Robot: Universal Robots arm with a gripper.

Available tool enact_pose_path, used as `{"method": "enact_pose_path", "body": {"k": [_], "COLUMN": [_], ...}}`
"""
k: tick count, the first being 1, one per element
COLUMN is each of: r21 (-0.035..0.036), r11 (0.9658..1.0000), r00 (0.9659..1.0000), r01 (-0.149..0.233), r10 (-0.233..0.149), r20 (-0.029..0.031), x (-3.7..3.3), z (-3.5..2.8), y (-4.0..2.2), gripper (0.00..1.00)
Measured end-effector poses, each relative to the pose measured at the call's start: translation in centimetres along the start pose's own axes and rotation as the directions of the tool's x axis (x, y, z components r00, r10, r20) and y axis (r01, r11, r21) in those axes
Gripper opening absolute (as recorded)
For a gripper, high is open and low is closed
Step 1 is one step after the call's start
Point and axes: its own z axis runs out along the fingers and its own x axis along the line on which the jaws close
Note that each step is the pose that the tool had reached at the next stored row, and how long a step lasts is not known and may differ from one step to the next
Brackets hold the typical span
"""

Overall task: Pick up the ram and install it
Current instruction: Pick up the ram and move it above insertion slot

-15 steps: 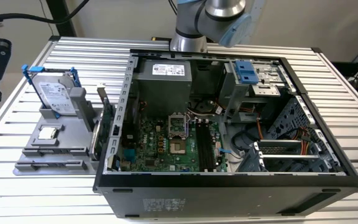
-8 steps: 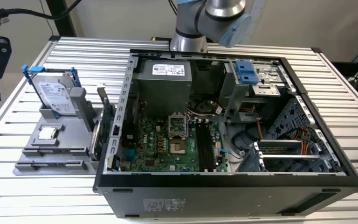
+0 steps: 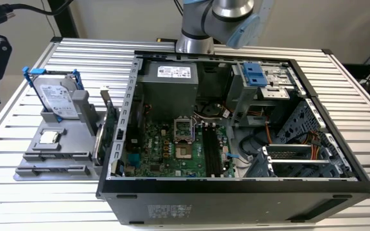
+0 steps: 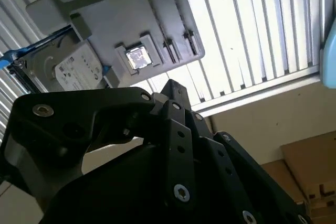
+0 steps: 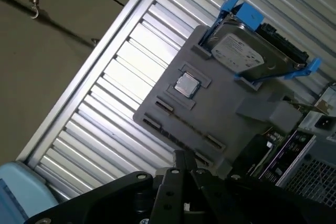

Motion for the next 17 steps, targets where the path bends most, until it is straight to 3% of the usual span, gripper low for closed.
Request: {"method": "enact_pose_path", "body": {"k": [3, 6, 9, 12, 17], "r21": [-0.0012, -0.0026, -0.0039, -0.0054, -0.0056], "r11": [0.9986, 0.9946, 0.9881, 0.9795, 0.9780], "r00": [0.9986, 0.9946, 0.9881, 0.9794, 0.9780], "r01": [0.053, 0.104, 0.154, 0.202, 0.208], "r10": [-0.053, -0.104, -0.154, -0.202, -0.209], "r20": [-0.0025, -0.0050, -0.0073, -0.0094, -0.0097], "x": [0.00, -0.01, -0.02, -0.02, -0.03], "z": [0.00, 0.00, 0.00, 0.00, 0.00], "y": [0.00, -0.01, -0.01, -0.02, -0.03], "gripper": [0.00, 0.00, 0.00, 0.00, 0.00]}}
